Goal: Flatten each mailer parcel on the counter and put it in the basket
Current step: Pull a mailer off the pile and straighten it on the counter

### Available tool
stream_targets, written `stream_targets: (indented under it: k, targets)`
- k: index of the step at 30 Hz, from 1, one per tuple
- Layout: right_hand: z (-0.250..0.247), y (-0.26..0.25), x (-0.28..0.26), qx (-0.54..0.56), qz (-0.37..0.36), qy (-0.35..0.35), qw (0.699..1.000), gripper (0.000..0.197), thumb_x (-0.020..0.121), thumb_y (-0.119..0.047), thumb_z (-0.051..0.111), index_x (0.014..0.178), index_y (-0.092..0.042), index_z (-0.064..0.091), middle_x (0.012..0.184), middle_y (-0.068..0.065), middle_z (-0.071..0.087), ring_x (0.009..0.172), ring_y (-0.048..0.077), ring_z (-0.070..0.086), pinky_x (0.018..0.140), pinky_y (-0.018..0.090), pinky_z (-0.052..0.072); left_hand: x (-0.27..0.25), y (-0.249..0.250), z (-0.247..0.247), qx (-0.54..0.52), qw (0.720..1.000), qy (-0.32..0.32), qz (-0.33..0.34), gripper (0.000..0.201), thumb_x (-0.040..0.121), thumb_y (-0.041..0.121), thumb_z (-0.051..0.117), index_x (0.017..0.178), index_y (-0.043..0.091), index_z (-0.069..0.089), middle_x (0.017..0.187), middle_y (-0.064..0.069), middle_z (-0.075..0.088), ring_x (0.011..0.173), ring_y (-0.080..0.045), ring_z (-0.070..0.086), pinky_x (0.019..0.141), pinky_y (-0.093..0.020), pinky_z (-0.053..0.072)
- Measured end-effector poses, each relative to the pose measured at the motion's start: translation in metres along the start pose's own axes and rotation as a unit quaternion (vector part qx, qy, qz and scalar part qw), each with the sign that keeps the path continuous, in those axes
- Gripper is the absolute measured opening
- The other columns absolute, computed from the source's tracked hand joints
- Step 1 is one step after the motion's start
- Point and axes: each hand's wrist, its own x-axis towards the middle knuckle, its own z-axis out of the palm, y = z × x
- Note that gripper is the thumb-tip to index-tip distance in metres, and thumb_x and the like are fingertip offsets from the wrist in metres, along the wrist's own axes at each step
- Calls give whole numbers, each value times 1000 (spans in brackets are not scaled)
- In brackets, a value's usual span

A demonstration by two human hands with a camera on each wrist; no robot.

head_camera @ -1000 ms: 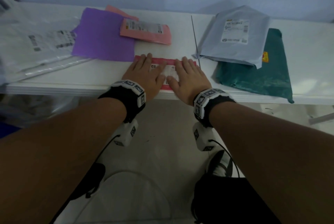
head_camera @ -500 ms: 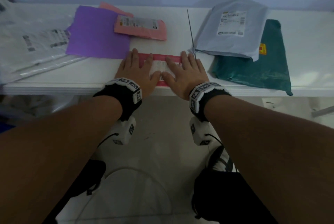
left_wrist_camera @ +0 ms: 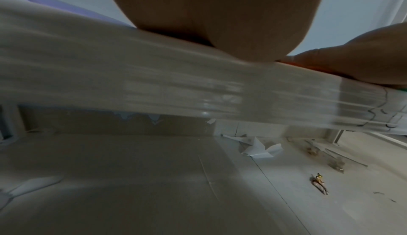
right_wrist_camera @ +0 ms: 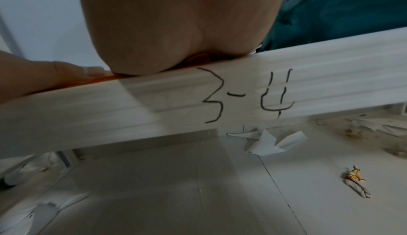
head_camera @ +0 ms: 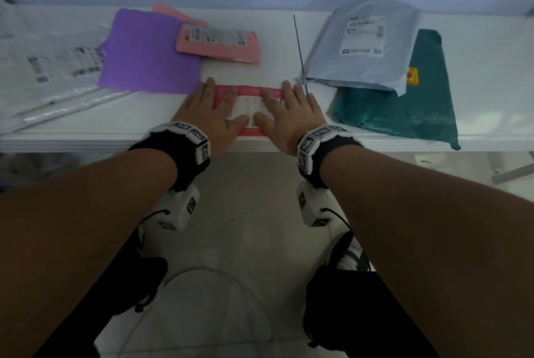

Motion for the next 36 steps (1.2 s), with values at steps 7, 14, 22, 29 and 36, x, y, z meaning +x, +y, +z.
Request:
stream_targets:
  k: [7,14,22,29,36]
  targets:
    - [-1,-5,-1,-3,15,-2,1000,70,95,-67,12,156,-36,-3,164,10,-11,151,31,-12,122,48,-5,0,5,-2,10,1000,-9,-16,73,92,68,16,154,33,-2,161,-12,-7,149,-29,-1,120,-42,3]
    - [-5,-1,2,-3,4,-27,1000,71,94,-68,15,156,-37,-4,164,5,-11,151,30,-12,121,48,-4,5,0,0,11,1000,-13,-2,74,91,70,14,153,34,-3,162,-9,-7,149,-28,-2,120,-42,3]
    - [-5,5,6,-3,-3,-35,999,74,92,-72,17,155,-40,-5,165,4,-11,151,28,-10,121,47,-3,9,-3,-3,7,999,-35,-8,76,90,72,19,153,36,-4,162,-9,-10,149,-28,-4,120,-42,2]
    - [-37,1,-4,73,65,47,994,66,89,-53,52,145,-25,34,147,10,38,134,35,37,107,48,35,7,-2,-19,24,996,-79,-18,83,84,79,20,152,39,-6,162,-5,-9,149,-27,0,119,-45,5]
    - [-77,-8,-12,204,197,-45,958,38,99,-36,53,122,-6,57,114,9,63,102,28,62,85,33,51,-8,-3,-40,72,996,-50,-15,91,74,84,31,150,35,16,150,-9,30,133,-34,35,110,-48,26]
